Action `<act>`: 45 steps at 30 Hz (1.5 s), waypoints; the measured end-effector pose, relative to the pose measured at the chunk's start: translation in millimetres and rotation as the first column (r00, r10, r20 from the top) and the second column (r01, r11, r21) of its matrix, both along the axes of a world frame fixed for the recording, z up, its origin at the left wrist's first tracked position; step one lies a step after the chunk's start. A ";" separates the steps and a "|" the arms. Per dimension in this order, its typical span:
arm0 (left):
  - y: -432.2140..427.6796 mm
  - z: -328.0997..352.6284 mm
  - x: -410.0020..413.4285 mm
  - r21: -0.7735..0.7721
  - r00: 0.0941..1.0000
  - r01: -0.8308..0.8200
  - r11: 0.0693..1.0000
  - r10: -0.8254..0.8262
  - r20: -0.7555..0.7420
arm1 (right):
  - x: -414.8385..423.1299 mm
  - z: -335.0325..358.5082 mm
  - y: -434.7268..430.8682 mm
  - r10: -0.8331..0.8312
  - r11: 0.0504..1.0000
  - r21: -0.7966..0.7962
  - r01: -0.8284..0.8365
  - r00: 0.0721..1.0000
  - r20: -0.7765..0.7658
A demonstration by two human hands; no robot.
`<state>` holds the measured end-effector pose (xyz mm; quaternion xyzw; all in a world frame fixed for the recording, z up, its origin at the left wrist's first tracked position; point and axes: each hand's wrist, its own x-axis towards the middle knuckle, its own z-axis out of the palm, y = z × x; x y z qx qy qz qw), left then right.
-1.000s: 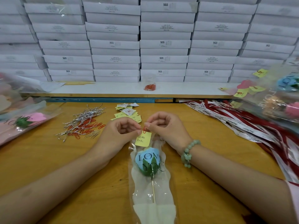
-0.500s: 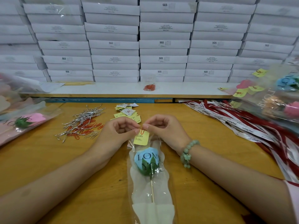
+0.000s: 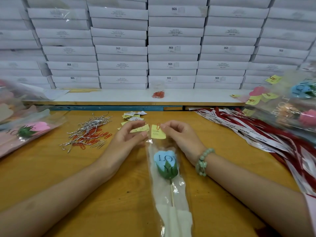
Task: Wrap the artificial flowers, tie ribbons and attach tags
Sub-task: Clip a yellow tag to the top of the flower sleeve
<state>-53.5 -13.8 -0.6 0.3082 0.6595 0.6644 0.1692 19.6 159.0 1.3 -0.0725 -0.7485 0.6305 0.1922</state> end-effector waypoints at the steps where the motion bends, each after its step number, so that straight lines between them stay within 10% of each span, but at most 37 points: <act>1: 0.4 1.1 2.6 -0.001 1.000 0.017 1.000 -0.017 0.015 | -0.3 0.2 2.6 -0.033 0.999 -0.037 0.033 0.999 -0.008; 12: -3.2 8.8 27.1 -0.116 0.773 0.623 0.774 -0.585 0.246 | -3.2 2.4 18.8 -0.397 0.916 -0.134 0.378 0.901 -0.173; 26: -3.0 1.5 19.5 -0.020 0.797 0.568 0.823 -0.545 0.260 | -1.5 28.4 19.0 -0.338 0.906 0.187 0.380 0.915 -0.221; 33: -1.2 -1.0 20.4 0.060 0.829 0.458 0.887 -0.451 0.330 | 38.5 59.0 22.0 -0.318 0.942 -0.100 0.319 0.948 0.034; 39: -0.6 0.8 22.7 0.061 0.840 0.441 0.896 -0.436 0.324 | 106.4 35.9 -6.0 0.012 0.934 -0.340 0.105 0.946 0.325; 45: -2.2 1.2 24.0 0.021 0.850 0.466 0.884 -0.454 0.267 | 138.2 30.2 -25.5 0.178 0.984 -0.068 -0.166 0.861 0.476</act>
